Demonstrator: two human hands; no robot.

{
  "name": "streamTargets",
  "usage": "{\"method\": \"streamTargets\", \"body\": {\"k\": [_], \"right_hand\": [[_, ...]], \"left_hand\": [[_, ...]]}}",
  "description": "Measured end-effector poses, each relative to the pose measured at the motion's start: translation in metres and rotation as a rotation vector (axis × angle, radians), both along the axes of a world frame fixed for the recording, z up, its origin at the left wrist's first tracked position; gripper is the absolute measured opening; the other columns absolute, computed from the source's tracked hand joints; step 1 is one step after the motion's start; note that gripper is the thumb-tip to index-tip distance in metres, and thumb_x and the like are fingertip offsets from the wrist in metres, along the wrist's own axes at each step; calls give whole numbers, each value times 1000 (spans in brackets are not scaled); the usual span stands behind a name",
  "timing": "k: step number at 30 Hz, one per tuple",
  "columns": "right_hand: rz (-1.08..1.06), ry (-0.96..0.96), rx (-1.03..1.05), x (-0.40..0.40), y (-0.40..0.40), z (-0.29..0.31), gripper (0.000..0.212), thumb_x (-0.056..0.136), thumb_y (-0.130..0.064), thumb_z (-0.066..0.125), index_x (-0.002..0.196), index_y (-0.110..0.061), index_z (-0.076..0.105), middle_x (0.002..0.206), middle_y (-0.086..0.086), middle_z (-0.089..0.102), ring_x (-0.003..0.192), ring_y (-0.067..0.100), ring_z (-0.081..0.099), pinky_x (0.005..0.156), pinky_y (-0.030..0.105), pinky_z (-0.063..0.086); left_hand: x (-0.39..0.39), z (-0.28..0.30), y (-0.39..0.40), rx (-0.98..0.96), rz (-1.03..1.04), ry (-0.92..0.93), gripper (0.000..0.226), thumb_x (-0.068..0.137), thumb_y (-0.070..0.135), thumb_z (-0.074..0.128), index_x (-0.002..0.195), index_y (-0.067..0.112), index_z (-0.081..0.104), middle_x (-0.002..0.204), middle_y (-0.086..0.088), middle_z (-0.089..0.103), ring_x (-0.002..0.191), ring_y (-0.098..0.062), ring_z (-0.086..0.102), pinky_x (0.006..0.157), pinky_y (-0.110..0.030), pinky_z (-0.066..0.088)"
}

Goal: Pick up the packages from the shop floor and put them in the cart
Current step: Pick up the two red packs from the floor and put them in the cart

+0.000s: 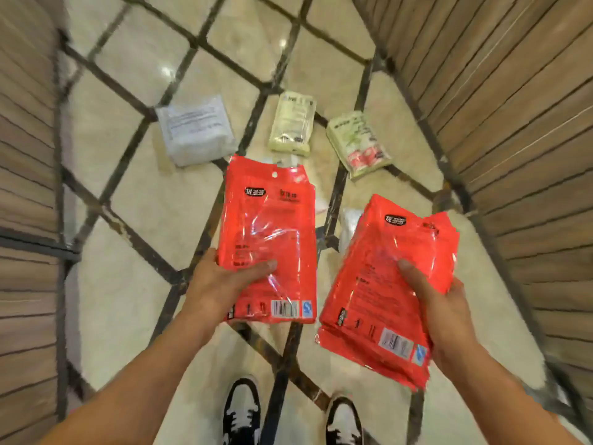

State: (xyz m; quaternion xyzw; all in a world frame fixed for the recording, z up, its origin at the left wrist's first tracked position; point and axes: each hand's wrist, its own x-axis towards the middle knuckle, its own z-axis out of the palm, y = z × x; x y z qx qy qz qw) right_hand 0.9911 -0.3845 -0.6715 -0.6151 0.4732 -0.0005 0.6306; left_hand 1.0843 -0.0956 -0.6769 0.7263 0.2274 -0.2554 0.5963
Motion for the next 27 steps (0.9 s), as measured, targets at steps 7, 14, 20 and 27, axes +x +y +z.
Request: {"method": "streamTargets", "body": {"k": [7,14,20,27], "right_hand": [[26,-229,-277,10,-77,302,49,72,-35,92,101,-22,56,102,5,75,86,20,74,83,46,61],[-226,-408,-535,-83,-122,537,51,73,-46,88,111,-28,59,105,-7,74,90,8,73,84,29,60],[-597,-339,-750,-244,-130,640,69,63,-71,79,114,-27,63,108,-8,75,98,12,73,94,44,58],[-980,-119,-914,-487,-69,705,56,76,-64,78,111,-22,67,102,-8,75,88,5,70,85,32,53]], "left_hand": [[21,297,-80,-142,-152,-296,84,41,36,103,115,9,74,99,-9,82,87,-25,80,71,-33,64],[-4,516,-157,-366,-409,-498,47,65,15,92,109,11,76,94,-4,82,73,-14,78,57,-22,60],[-75,623,-246,-614,-749,-494,59,54,17,97,109,12,76,99,-9,82,74,-16,78,62,-28,62],[-242,697,-344,-818,-1200,-437,76,42,34,99,110,10,76,98,-9,82,86,-25,79,74,-36,65]]}}
